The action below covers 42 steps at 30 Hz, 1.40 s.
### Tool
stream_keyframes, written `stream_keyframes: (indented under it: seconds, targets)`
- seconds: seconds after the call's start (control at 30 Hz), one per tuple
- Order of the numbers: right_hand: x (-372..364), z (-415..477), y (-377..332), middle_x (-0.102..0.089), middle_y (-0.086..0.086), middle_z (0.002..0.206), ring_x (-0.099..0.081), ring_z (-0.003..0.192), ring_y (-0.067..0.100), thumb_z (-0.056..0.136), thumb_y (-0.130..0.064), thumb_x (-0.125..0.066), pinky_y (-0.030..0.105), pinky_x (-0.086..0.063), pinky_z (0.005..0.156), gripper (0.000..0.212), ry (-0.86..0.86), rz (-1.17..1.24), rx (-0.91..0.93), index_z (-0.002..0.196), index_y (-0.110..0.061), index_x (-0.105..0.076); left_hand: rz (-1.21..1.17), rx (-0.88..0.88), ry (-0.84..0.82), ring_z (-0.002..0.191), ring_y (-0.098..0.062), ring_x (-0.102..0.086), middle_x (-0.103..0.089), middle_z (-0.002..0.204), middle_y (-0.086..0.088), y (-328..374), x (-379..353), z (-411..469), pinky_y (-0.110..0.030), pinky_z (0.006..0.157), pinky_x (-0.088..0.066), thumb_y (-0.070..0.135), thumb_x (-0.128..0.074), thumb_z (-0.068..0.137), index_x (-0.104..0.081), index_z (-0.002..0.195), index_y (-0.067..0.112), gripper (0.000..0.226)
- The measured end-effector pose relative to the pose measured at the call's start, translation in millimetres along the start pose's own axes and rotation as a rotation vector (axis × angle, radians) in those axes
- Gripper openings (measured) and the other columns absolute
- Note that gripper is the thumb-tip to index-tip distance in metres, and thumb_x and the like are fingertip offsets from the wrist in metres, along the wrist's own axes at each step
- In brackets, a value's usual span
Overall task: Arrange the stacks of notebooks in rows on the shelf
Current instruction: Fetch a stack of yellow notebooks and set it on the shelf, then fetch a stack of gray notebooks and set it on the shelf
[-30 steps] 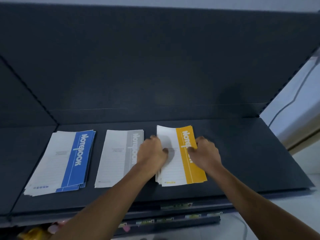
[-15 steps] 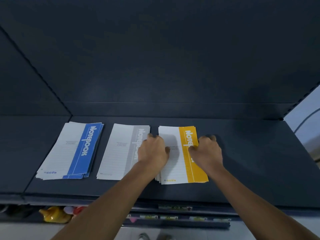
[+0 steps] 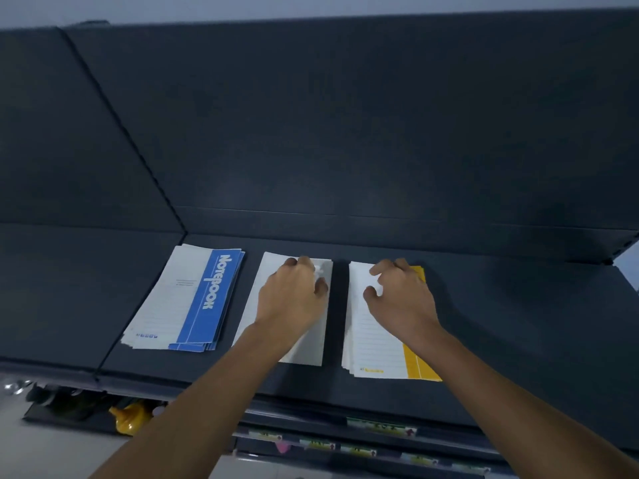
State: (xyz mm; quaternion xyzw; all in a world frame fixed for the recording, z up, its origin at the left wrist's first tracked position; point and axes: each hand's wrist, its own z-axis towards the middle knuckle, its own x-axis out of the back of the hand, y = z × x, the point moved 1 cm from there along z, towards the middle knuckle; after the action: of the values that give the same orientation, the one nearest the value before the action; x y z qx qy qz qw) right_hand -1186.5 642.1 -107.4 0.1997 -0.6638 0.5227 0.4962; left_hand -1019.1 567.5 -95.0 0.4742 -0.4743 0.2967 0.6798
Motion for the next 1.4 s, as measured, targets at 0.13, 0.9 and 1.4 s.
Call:
stream_keyframes:
  seconds: [0.13, 0.9, 1.4]
  targets:
    - [-18.7, 6.0, -56.6, -0.056, 0.0, 0.124, -0.062, 0.108, 0.021, 0.093, -0.025, -0.058, 0.034, -0.052, 0.082, 0.03, -0.063, 0.026, 0.171, 0.122, -0.021, -0.061, -0.027, 0.05, 0.051, 0.088, -0.02, -0.065, -0.068, 0.105, 0.0, -37.0, 25.7, -4.5, -0.036, 0.072, -0.055, 0.038, -0.057, 0.096, -0.063, 0.116, 0.017, 0.029]
    - [-191.6, -74.3, -461.0, -0.054, -0.008, 0.119, -0.061, 0.1, 0.019, 0.096, -0.034, -0.055, 0.035, -0.049, 0.077, 0.023, -0.345, -0.031, 0.903, 0.118, -0.028, -0.057, -0.012, 0.526, 0.297, 0.102, -0.028, -0.06, -0.064, 0.117, -0.005, -407.6, 226.1, -142.5, -0.044, 0.08, -0.053, 0.024, -0.042, 0.095, -0.051, 0.125, 0.017, 0.032]
    - [-300.0, -114.0, -687.3, -0.056, -0.007, 0.113, -0.061, 0.093, 0.018, 0.094, -0.035, -0.058, 0.038, -0.052, 0.081, 0.023, -0.394, -0.038, 1.086, 0.116, -0.028, -0.058, 0.012, 0.676, 0.432, 0.094, -0.019, -0.059, -0.063, 0.092, 0.01, -634.8, 318.7, -210.0, -0.038, 0.076, -0.051, 0.026, -0.049, 0.094, -0.059, 0.113, 0.022, 0.022]
